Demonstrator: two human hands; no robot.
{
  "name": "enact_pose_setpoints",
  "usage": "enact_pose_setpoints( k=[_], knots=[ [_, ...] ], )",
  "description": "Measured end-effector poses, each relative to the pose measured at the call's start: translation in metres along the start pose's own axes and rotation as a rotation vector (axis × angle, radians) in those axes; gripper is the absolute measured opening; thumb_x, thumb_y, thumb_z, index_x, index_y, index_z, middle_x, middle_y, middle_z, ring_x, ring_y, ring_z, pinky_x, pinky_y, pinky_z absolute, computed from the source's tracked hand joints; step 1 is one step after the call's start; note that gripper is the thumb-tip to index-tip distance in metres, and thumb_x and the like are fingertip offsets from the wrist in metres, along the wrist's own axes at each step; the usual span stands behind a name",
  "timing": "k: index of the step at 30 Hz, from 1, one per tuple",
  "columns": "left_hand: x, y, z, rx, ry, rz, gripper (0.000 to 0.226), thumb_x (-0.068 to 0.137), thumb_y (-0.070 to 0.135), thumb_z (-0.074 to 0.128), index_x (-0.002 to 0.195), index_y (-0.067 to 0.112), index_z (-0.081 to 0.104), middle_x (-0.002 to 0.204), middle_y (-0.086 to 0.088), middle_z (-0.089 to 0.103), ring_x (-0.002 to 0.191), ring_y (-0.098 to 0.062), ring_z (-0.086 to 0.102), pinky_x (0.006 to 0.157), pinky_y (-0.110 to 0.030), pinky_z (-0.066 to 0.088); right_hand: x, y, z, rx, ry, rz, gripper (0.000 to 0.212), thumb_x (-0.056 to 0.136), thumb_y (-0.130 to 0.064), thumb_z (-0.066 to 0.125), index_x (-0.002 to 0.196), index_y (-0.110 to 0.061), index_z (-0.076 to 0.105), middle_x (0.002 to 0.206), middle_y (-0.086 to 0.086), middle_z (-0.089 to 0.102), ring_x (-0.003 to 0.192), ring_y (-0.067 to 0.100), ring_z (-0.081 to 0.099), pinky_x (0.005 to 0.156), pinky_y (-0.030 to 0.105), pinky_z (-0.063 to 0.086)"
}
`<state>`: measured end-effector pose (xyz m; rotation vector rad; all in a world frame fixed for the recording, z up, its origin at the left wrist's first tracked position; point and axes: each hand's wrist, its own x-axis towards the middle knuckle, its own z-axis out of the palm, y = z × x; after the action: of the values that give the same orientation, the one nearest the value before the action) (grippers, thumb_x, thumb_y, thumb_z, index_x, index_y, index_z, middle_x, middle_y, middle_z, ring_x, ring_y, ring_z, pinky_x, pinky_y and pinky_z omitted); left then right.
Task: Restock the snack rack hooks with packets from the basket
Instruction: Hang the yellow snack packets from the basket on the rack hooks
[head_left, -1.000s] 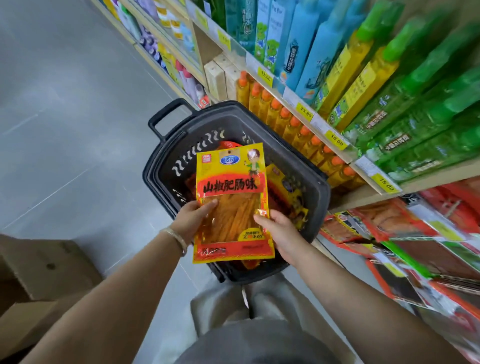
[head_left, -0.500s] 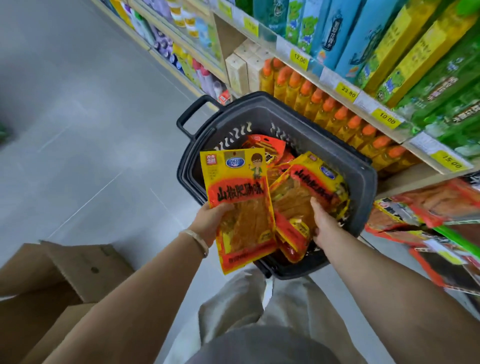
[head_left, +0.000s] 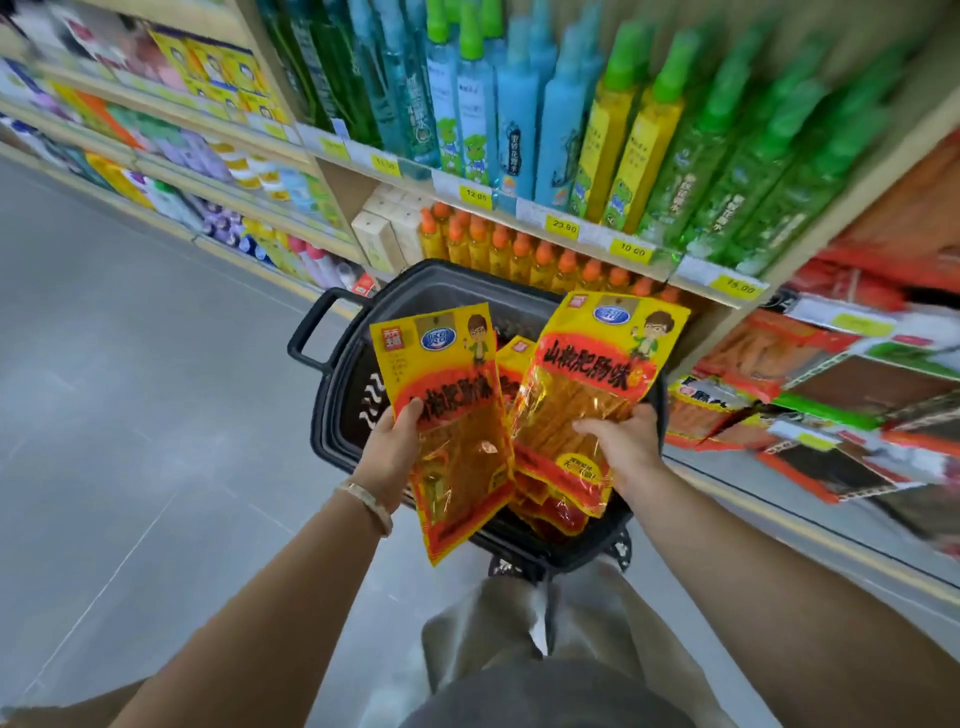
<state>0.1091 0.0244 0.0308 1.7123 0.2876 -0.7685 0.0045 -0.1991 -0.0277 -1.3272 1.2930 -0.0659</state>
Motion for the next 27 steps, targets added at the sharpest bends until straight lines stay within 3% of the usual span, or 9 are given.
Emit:
enact_pose_setpoints(
  k=[4, 8, 11, 14, 18, 19, 21, 24, 27],
  knots=[
    [-0.010, 0.032, 0.025, 0.095, -0.099, 0.146, 0.026, 0.094, 0.049, 0.046, 0.100, 0.030, 0.064, 0.103, 0.000, 0.072, 0.095, -0.021, 0.069, 0.089, -0.047, 0.053, -0.019, -0.023, -0.043, 0.154, 0.013, -0.072, 0.093, 0.068, -0.006, 0.074, 0.144, -0.022, 0.022, 0.141, 0.006, 0.039, 0.123, 0.024, 0.040, 0.096, 0.038, 0.036],
    [-0.023, 0.060, 0.072, 0.264, -0.169, 0.314, 0.062, 0.087, 0.066, 0.040, 0.126, 0.021, 0.058, 0.125, 0.001, 0.062, 0.115, -0.019, 0.057, 0.102, -0.042, 0.044, -0.043, -0.042, -0.103, 0.262, 0.190, -0.244, 0.070, 0.078, -0.039, 0.074, 0.137, -0.019, 0.041, 0.127, -0.005, 0.052, 0.122, 0.017, 0.047, 0.096, 0.029, 0.036],
    [-0.042, 0.079, 0.124, 0.332, -0.206, 0.419, 0.064, 0.089, 0.064, 0.037, 0.123, 0.015, 0.059, 0.118, 0.006, 0.059, 0.092, -0.009, 0.058, 0.075, -0.016, 0.048, -0.065, -0.049, -0.162, 0.273, 0.353, -0.410, 0.061, 0.081, -0.054, 0.064, 0.129, -0.019, 0.053, 0.122, -0.007, 0.058, 0.117, 0.011, 0.052, 0.095, 0.025, 0.036],
    [-0.078, 0.096, 0.184, 0.322, -0.277, 0.561, 0.034, 0.094, 0.051, 0.042, 0.104, 0.025, 0.062, 0.103, 0.008, 0.056, 0.083, -0.004, 0.053, 0.068, -0.009, 0.036, -0.086, -0.048, -0.229, 0.262, 0.437, -0.603, 0.025, 0.084, -0.034, 0.069, 0.105, -0.020, 0.066, 0.102, -0.005, 0.069, 0.091, -0.005, 0.062, 0.080, 0.016, 0.046],
    [-0.137, 0.106, 0.258, 0.260, -0.357, 0.718, 0.028, 0.094, 0.044, 0.049, 0.072, 0.029, 0.058, 0.078, 0.018, 0.060, 0.063, 0.019, 0.054, 0.059, 0.002, 0.037, -0.114, -0.041, -0.326, 0.296, 0.534, -0.703, 0.027, 0.083, -0.012, 0.070, 0.109, -0.016, 0.062, 0.097, -0.003, 0.069, 0.088, 0.008, 0.063, 0.076, 0.021, 0.046],
    [-0.150, 0.108, 0.276, 0.240, -0.389, 0.745, 0.026, 0.094, 0.043, 0.051, 0.074, 0.030, 0.061, 0.078, 0.018, 0.062, 0.068, 0.018, 0.057, 0.068, 0.000, 0.041, -0.120, -0.039, -0.352, 0.318, 0.545, -0.713, 0.023, 0.083, -0.012, 0.069, 0.104, -0.020, 0.064, 0.092, -0.007, 0.070, 0.085, 0.006, 0.063, 0.074, 0.019, 0.046],
    [-0.173, 0.110, 0.311, 0.228, -0.439, 0.820, 0.016, 0.094, 0.040, 0.051, 0.094, 0.034, 0.066, 0.095, 0.014, 0.069, 0.092, 0.001, 0.063, 0.092, -0.026, 0.048, -0.131, -0.033, -0.399, 0.381, 0.591, -0.716, 0.008, 0.086, -0.022, 0.068, 0.091, -0.028, 0.065, 0.085, -0.018, 0.068, 0.082, 0.001, 0.063, 0.071, 0.016, 0.046],
    [-0.211, 0.114, 0.362, 0.170, -0.414, 0.937, 0.013, 0.086, 0.043, 0.053, 0.086, 0.045, 0.066, 0.095, 0.011, 0.070, 0.094, -0.014, 0.065, 0.092, -0.044, 0.050, -0.154, -0.030, -0.466, 0.394, 0.701, -0.739, 0.019, 0.089, -0.044, 0.060, 0.079, -0.030, 0.068, 0.076, -0.021, 0.070, 0.074, -0.005, 0.064, 0.061, 0.012, 0.047],
    [-0.251, 0.121, 0.410, 0.119, -0.392, 0.949, 0.018, 0.073, 0.058, 0.055, 0.077, 0.047, 0.068, 0.086, 0.008, 0.071, 0.089, -0.020, 0.066, 0.088, -0.047, 0.051, -0.167, -0.029, -0.524, 0.358, 0.794, -0.783, 0.031, 0.089, -0.043, 0.060, 0.073, -0.018, 0.068, 0.083, -0.002, 0.072, 0.075, 0.008, 0.067, 0.066, 0.026, 0.053]
  ],
)
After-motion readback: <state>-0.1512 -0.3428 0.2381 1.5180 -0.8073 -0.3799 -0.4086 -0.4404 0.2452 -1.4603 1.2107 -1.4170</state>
